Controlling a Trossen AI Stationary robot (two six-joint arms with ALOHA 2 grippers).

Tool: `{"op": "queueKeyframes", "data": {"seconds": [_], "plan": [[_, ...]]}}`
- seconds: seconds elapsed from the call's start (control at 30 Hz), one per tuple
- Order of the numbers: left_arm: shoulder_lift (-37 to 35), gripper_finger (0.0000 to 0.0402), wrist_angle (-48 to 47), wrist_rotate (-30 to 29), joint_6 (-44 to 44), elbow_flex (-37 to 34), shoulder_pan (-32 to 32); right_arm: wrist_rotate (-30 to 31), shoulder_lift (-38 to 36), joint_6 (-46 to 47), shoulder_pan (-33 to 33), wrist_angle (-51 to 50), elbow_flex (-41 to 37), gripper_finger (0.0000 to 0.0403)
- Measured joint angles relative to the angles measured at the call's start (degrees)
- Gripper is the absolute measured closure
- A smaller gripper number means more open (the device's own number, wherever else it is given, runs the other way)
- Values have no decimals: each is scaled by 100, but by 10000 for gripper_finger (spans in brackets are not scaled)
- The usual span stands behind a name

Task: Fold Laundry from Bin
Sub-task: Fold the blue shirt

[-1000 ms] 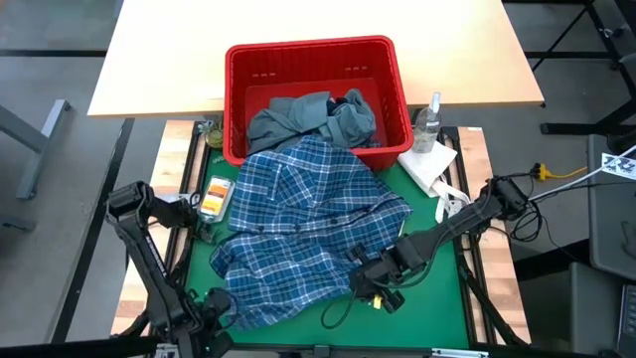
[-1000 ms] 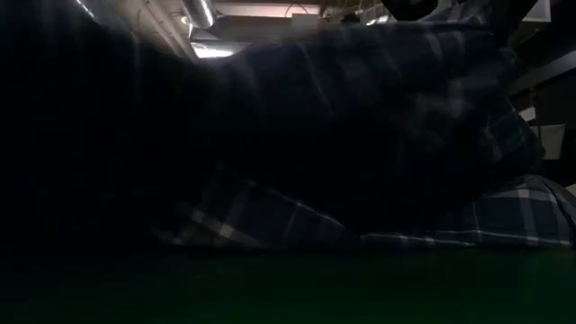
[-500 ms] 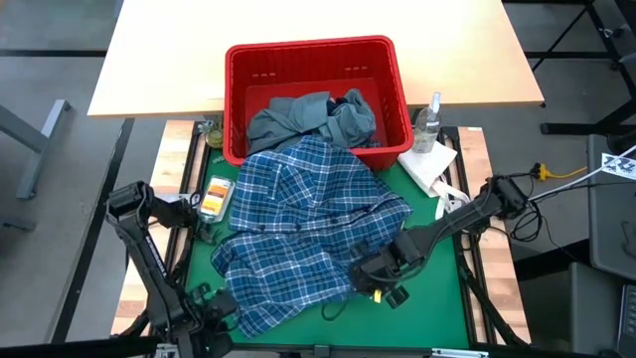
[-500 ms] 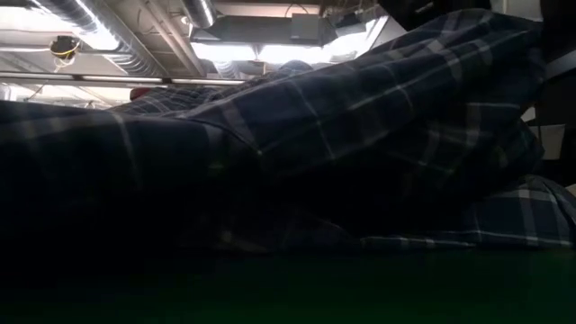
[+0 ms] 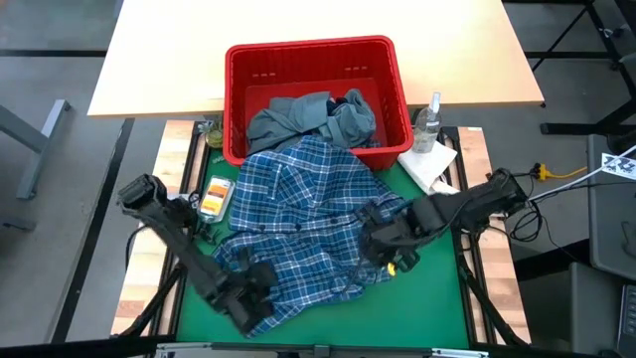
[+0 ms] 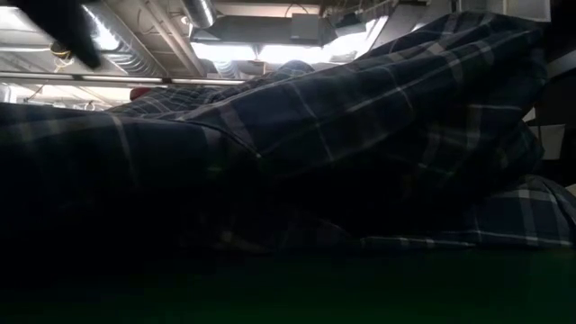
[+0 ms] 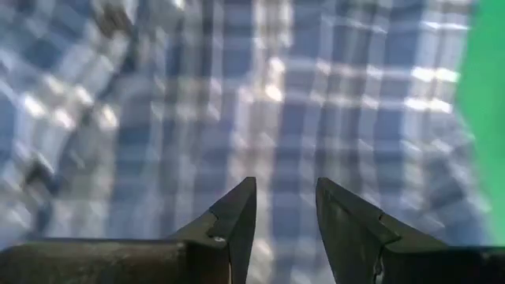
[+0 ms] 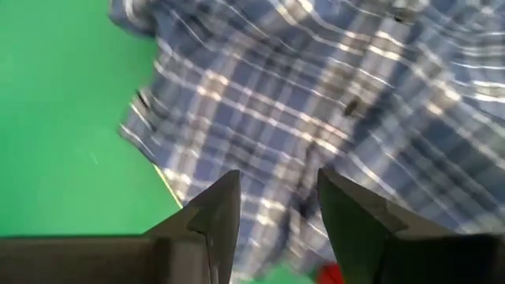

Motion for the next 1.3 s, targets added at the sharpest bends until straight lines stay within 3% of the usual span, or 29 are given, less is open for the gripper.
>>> {"op": "queueKeyframes", "data": {"seconds": [0.13, 0.3, 0.73, 0.87, 1.03, 1.17, 1.3], "plan": [[0, 274, -24, 15, 1311, 51, 691, 183, -187, -596, -300, -298, 226, 233], [-4, 274, -27, 67, 2976, 435, 1492, 183, -731, -1058, -903, -131, -72, 233], [-4, 274, -368, 1214, 6611, 2169, 4010, 80, -1595, -2038, -2890, 846, -1388, 233], [-4, 274, -366, 1691, 7050, 2778, 4951, 78, -1704, -2266, -3302, 825, -1578, 233], [-11, 274, -354, 1973, 7005, 3164, 5991, 77, -1751, -2289, -3655, 831, -1649, 233], [-9, 274, -352, 2080, 6909, 3174, 6516, 75, -1746, -2362, -3753, 857, -1649, 233], [-9, 274, -351, 2789, 6911, 3174, 6761, 64, -1734, -2477, -3737, 878, -1649, 233]]}}
